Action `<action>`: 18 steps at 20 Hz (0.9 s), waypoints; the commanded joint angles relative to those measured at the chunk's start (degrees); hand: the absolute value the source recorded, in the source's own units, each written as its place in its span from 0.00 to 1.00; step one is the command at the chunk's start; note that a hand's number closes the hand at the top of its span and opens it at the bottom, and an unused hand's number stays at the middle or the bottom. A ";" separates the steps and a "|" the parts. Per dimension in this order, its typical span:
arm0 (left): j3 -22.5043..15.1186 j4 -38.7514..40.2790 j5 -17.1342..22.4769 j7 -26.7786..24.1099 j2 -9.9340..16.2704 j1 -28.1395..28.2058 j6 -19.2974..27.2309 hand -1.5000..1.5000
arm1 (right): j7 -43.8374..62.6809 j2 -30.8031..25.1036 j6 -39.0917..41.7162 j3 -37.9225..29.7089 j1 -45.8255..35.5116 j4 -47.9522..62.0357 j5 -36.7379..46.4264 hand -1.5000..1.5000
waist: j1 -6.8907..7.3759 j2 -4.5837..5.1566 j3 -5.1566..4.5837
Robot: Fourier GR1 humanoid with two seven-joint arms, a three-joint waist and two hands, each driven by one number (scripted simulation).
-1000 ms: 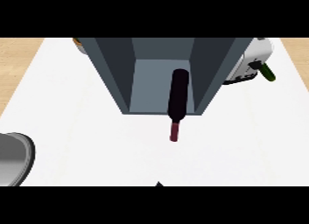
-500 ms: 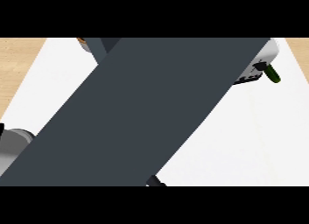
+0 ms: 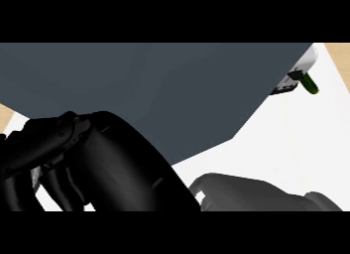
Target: Pick up the wine, place it into the cabinet and close the cabinet
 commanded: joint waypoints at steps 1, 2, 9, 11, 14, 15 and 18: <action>1.75 2.27 0.44 0.17 -1.01 -0.47 -1.76 0.00 | -6.35 0.78 1.36 -3.09 -7.00 10.80 0.45 1.00 | -0.51 -0.02 -0.03; 2.68 1.96 1.52 1.56 -0.34 -1.90 -0.94 0.00 | -7.37 0.79 4.63 -4.70 -8.22 15.38 1.95 1.00 | -0.50 0.20 -0.04; 0.64 1.08 -2.83 0.70 -3.64 -0.67 -0.27 0.00 | -15.81 -0.15 11.95 -13.28 -9.42 29.12 0.14 1.00 | -0.88 0.18 0.02; 1.49 -0.69 -2.88 2.13 -3.04 0.91 -0.72 0.00 | -17.03 0.80 11.71 -14.37 -11.24 32.95 -0.57 1.00 | -0.70 0.04 0.03; 1.52 4.54 -3.56 2.95 -4.72 -4.90 -0.33 0.00 | -20.48 0.82 14.25 -15.50 -11.34 37.50 -1.11 1.00 | -1.42 0.20 0.01; -0.24 0.79 -4.90 2.58 -5.56 -1.56 0.36 0.00 | -18.52 -0.92 15.50 -16.95 -10.87 35.74 -1.28 1.00 | -1.39 -0.05 0.04; 1.05 0.52 -4.64 3.74 -4.77 -3.07 1.36 0.00 | -25.07 -2.73 17.45 -17.16 -8.52 39.58 -1.40 1.00 | -1.31 0.35 0.07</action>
